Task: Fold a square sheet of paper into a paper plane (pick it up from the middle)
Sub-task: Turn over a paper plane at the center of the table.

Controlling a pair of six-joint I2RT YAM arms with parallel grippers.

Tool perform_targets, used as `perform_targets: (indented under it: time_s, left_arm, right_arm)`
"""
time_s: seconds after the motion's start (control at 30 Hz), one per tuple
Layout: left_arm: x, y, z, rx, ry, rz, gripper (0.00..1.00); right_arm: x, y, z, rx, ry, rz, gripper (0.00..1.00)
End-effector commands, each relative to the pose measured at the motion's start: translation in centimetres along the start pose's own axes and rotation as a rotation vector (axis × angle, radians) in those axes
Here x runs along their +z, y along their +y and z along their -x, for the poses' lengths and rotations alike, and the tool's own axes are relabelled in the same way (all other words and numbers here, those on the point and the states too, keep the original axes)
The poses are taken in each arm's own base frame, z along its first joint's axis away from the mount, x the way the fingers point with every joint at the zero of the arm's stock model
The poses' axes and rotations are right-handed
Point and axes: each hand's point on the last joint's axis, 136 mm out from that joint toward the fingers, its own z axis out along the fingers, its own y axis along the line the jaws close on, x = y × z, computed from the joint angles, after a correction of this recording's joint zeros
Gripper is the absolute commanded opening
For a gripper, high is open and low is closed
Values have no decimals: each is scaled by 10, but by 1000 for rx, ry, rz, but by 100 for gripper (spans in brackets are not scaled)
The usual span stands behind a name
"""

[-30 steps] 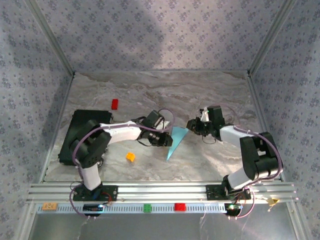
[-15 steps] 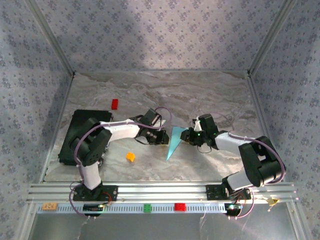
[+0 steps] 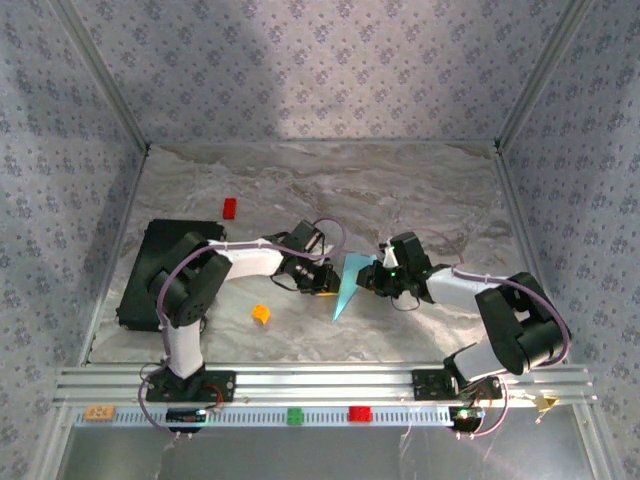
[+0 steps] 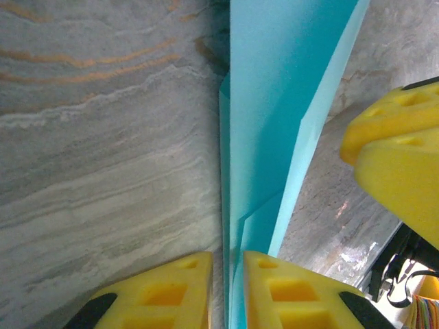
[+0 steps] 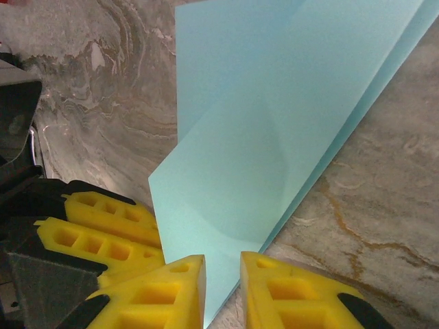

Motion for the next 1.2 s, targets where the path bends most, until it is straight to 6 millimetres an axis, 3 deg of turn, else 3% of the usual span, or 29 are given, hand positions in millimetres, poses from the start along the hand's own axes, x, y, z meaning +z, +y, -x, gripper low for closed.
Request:
perform_targets:
  time_s: [0.0,0.67,1.17]
  left_arm:
    - [-1,-8,1,15,7,-30,19]
    - [8,-6,-6,13,50,-60,28]
    - [11,-15,-9,41,82,-118,27]
  right_arm:
    - [3,-11,-10,22,24,-35,21]
    - [14,-17,-24,26,90,-68,19]
    - [16,-15,-28,22,107,-44,13]
